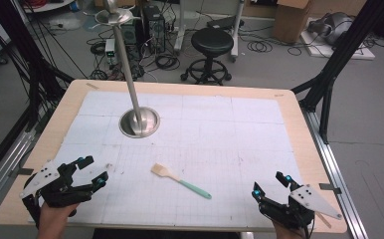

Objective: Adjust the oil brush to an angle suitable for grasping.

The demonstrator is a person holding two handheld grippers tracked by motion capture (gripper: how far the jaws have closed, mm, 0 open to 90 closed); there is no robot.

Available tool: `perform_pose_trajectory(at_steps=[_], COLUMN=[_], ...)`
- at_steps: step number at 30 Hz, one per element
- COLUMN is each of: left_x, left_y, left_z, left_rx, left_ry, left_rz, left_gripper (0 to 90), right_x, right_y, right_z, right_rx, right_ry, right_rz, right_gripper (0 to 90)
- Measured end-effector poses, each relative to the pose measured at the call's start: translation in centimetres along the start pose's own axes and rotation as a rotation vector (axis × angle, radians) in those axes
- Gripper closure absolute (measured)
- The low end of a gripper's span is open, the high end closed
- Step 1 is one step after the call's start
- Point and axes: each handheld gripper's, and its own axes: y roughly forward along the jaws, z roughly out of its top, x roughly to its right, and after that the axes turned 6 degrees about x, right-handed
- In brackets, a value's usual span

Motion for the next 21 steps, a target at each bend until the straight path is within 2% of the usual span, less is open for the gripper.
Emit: perform_pose_trajectory(at_steps=[9,11,17,18,19,20,21], left_x=[-0.3,-0.1,0.0,0.0,0.0,0.0,0.0], left_y=[0.0,0.0,0.1,0.1,0.2,0.2,0.3], left_z=[-0.1,-0.1,-0.2,-0.2,-0.3,-0.3,-0.3], left_rx=[0.002,0.001,-0.008,-0.013,-0.015,-0.015,-0.017], left_ry=[-0.014,-0.012,-0.009,-0.008,-0.009,-0.009,-0.009], left_rz=[0.016,0.014,-0.001,-0.004,-0.006,-0.006,-0.007], left_gripper=[20.2,20.2,20.6,20.6,21.0,21.2,21.2], right_x=[-0.1,-0.9,-2.6,-2.9,-3.6,-4.0,-4.0], right_y=[0.2,0.5,1.6,1.8,2.1,2.4,2.4], right_z=[-0.1,-0.1,0.1,0.1,0.1,0.0,0.0], right_rx=[-0.002,-0.002,-0.006,-0.010,-0.015,-0.022,-0.022], right_ry=[0.002,0.002,0.004,0.005,-0.002,-0.006,-0.006], right_rz=[0.015,0.036,0.044,0.055,0.088,0.115,0.115], right_gripper=[19.2,19.2,19.9,23.1,33.8,37.9,37.9])
